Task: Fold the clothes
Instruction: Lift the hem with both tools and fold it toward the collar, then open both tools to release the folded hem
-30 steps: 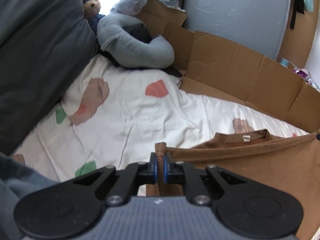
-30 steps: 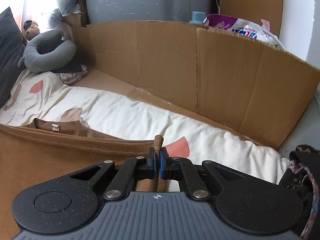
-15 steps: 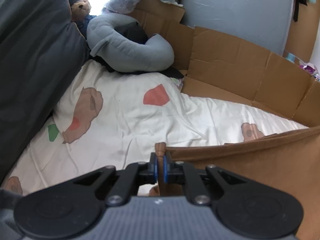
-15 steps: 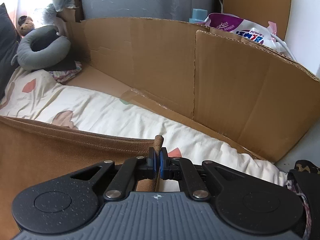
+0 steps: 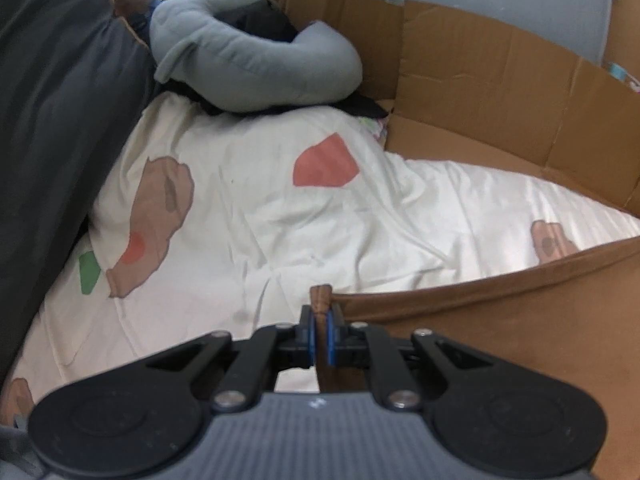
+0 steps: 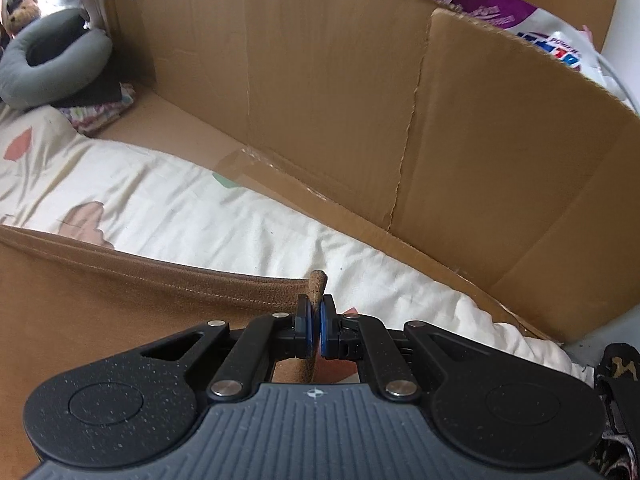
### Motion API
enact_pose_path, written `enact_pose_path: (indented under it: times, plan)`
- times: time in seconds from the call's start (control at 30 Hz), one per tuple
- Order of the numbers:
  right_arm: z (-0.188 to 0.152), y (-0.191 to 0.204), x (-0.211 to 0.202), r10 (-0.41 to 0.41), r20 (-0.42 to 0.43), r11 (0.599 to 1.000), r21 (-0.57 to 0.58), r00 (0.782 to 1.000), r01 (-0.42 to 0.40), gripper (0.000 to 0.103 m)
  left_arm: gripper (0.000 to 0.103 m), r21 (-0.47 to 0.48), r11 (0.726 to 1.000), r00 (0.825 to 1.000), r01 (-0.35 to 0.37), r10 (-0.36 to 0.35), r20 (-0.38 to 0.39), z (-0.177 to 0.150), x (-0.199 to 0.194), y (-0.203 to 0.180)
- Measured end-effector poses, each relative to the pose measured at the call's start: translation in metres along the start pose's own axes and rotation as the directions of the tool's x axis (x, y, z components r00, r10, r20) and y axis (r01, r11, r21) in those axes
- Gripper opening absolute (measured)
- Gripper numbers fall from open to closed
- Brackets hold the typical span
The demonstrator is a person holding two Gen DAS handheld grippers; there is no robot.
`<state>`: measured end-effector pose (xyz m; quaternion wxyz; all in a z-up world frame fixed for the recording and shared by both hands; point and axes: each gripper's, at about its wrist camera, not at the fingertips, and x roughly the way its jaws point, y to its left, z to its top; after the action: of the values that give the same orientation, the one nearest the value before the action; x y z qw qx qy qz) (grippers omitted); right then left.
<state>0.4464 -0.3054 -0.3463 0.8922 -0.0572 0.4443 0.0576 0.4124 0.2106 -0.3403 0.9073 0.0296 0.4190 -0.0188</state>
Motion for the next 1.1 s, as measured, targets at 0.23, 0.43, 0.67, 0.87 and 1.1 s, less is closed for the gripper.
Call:
enact_pose_path:
  times: [0.23,0.43,0.67,0.87,1.1]
  plan:
    - [0.007,0.003,0.022,-0.02,-0.049,1.0,-0.017,0.999,0.019,0.002,0.006,0.033,0.999,0.999,-0.025,0.027,-0.043,0.001,0.021,-0.003]
    - [0.004,0.005,0.045,-0.037,-0.093,0.999,-0.015,0.995,0.036,0.002,0.006,0.056,0.997,0.994,-0.049,0.055,-0.095,-0.003,0.047,-0.01]
    - [-0.001,0.003,0.043,-0.032,-0.104,0.998,0.048,0.994,0.037,0.032,0.025,0.034,0.991,0.981,-0.132,0.136,-0.139,-0.005,0.049,-0.015]
    - [-0.006,-0.002,0.009,-0.017,-0.09,0.996,0.083,0.996,0.024,0.044,0.039,0.022,0.992,0.981,-0.12,0.122,-0.151,-0.005,0.02,-0.017]
    - [-0.016,0.001,-0.046,0.013,-0.071,0.986,0.167,0.997,-0.002,0.045,0.049,0.035,0.994,0.981,-0.103,0.107,-0.16,-0.004,-0.029,-0.021]
